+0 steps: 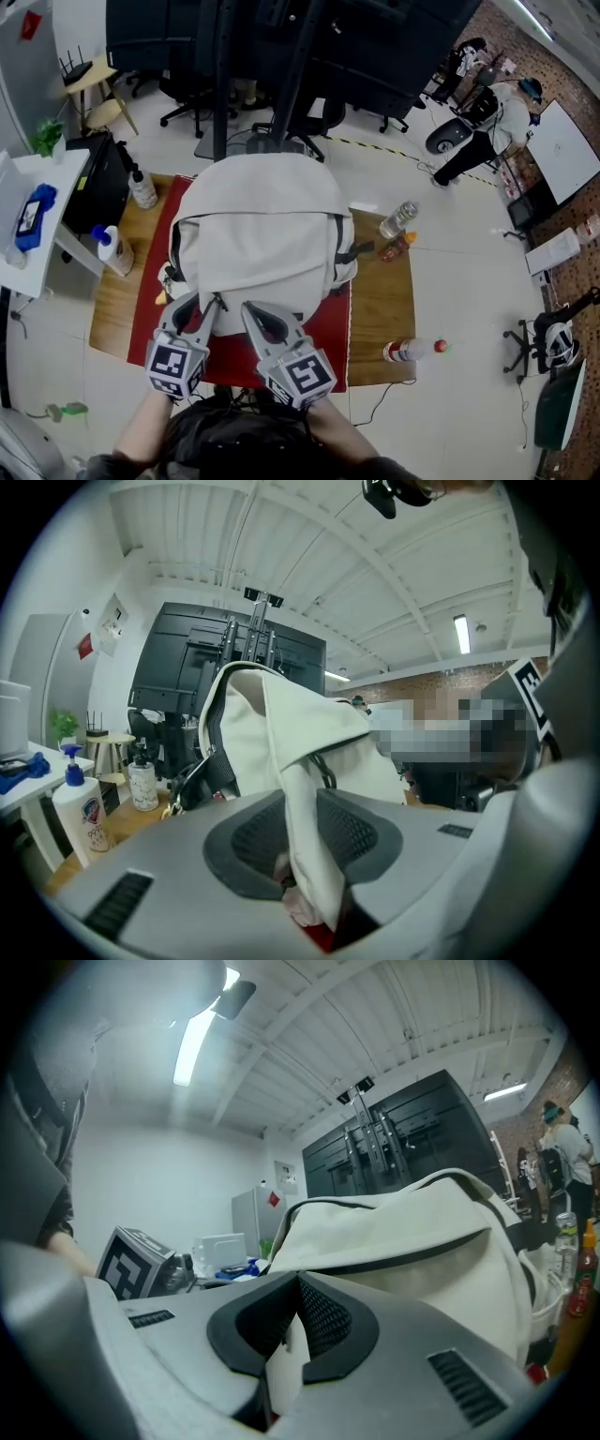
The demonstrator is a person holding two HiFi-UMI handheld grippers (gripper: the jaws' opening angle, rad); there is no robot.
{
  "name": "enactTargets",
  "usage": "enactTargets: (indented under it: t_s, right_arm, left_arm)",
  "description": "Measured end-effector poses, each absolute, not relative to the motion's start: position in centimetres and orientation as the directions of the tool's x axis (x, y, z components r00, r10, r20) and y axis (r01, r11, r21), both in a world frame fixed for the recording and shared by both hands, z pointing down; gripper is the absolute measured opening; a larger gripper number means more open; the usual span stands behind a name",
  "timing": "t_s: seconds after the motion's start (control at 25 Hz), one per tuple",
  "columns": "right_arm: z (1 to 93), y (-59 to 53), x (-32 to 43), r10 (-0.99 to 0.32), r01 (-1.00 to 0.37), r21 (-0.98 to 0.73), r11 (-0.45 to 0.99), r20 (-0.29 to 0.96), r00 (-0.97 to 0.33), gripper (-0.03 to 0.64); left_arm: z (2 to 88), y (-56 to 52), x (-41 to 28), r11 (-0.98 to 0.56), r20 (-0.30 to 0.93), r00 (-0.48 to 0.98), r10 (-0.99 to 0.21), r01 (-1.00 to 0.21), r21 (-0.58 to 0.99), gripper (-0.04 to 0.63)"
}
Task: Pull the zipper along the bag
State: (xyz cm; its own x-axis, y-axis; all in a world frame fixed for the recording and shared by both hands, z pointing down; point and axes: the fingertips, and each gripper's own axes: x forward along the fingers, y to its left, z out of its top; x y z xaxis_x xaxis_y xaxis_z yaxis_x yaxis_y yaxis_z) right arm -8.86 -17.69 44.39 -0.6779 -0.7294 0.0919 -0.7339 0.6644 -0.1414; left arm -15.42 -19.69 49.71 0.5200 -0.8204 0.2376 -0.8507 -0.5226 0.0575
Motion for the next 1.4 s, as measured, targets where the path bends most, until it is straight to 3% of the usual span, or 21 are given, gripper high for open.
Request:
enactTargets:
  t_s: [0.32,0.48,0.76,0.88,1.04,1.4]
  right_arm:
    - [46.1,-18.6,-12.0,-0.66,-0.675,-0.18,0.715,0.143,-0.737,0.013]
    - [46.9,-19.0,-13.1,-0.638,-0.664,-0.195,0.722,0.183,-0.748,0.077]
    - [47.7,-21.0,-13.9,-0.673,-0.702,-0.153,0.696,0.202,-0.711,0.081]
    - [48.0,-21.1,-14.1,-0.629,-0.663,-0.166,0.73,0.214,-0.747,0.086]
    - [48.2,-20.6,-14.9,-0.547,-0.58,-0.043,0.814,0.282,-0.788,0.086]
    - [48.5,-21.2,-15.7,-0.587,-0.593,0.074,0.802,0.285,-0.758,0.048]
  left_arm:
    - [49.7,-19.5,-15.4,-0.611,0.222,0.618,-0.754,-0.785,0.106,0.082]
    - [49.7,-19.4,-15.6,-0.637,0.213,0.644,-0.735,-0.763,0.11,0.074]
    - [49.8,-19.5,-15.7,-0.643,0.207,0.652,-0.729,-0.756,0.119,0.059]
    - [49.4,-19.3,-15.6,-0.669,0.203,0.684,-0.701,-0.729,0.146,0.055]
    - [49.3,-19.1,-15.6,-0.705,0.215,0.717,-0.664,-0.695,0.141,0.055]
    - [49.8,-19.5,-15.8,-0.7,0.205,0.713,-0.67,-0.699,0.147,0.048]
